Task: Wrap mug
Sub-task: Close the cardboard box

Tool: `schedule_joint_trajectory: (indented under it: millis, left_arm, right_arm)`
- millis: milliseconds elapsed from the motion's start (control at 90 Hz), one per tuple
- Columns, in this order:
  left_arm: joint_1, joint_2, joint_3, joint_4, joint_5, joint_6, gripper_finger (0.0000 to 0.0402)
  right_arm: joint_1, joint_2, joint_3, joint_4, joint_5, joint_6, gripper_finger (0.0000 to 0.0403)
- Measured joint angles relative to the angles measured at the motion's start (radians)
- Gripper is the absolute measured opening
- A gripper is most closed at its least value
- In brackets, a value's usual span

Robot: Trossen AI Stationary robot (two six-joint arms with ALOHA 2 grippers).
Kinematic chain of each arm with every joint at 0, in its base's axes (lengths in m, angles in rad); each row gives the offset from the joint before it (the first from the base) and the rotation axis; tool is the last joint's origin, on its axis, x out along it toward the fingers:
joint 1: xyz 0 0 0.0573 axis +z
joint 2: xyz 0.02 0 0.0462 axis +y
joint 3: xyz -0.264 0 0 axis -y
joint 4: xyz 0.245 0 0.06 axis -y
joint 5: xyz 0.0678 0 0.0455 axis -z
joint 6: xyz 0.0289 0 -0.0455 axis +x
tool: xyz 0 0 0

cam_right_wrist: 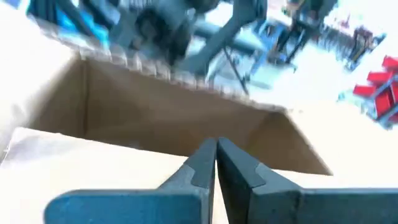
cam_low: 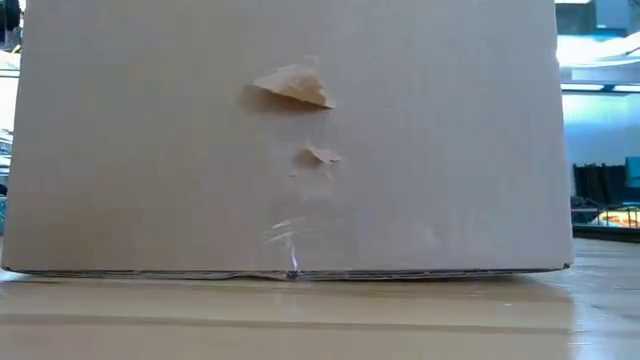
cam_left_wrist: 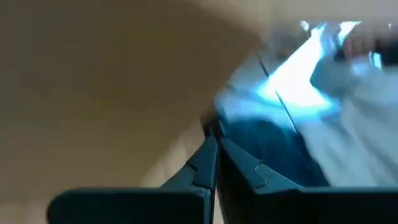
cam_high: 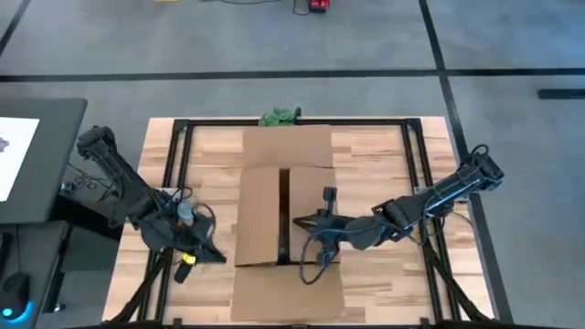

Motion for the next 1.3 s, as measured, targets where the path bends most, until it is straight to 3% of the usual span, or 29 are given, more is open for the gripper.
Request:
schedule_joint_trajectory:
  millis: [167,411,667,822,922,1133,1300]
  left_arm:
    - [-0.046,0.165,0.169,-0.137,0.0,0.019,0.0]
    - [-0.084,0.389,0.469,-0.212,-0.155,0.311,0.0]
    - [-0.082,0.507,0.616,-0.261,-0.263,0.445,0.0]
    - [-0.082,0.518,0.647,-0.242,-0.294,0.466,0.0]
    - [-0.082,0.517,0.65,-0.197,-0.366,0.514,0.0]
    - [-0.081,0.507,0.65,-0.177,-0.63,0.576,0.0]
    - [-0.081,0.509,0.65,-0.158,-0.763,0.595,0.0]
  right_arm:
    - [-0.048,-0.004,0.0,0.121,-0.157,-0.016,0.0006]
    - [-0.147,-0.004,0.0,0.189,-0.299,0.052,0.0006]
    - [-0.233,0.035,0.002,0.201,-0.47,0.152,0.0006]
    - [-0.264,0.083,0.002,0.176,-0.474,0.176,0.0006]
    - [-0.276,0.092,0.002,0.126,-0.474,0.213,0.0006]
    - [-0.277,0.096,0.002,0.025,-0.468,0.249,0.0006]
    - [-0.235,0.071,0.001,0.044,-0.349,0.224,0.0006]
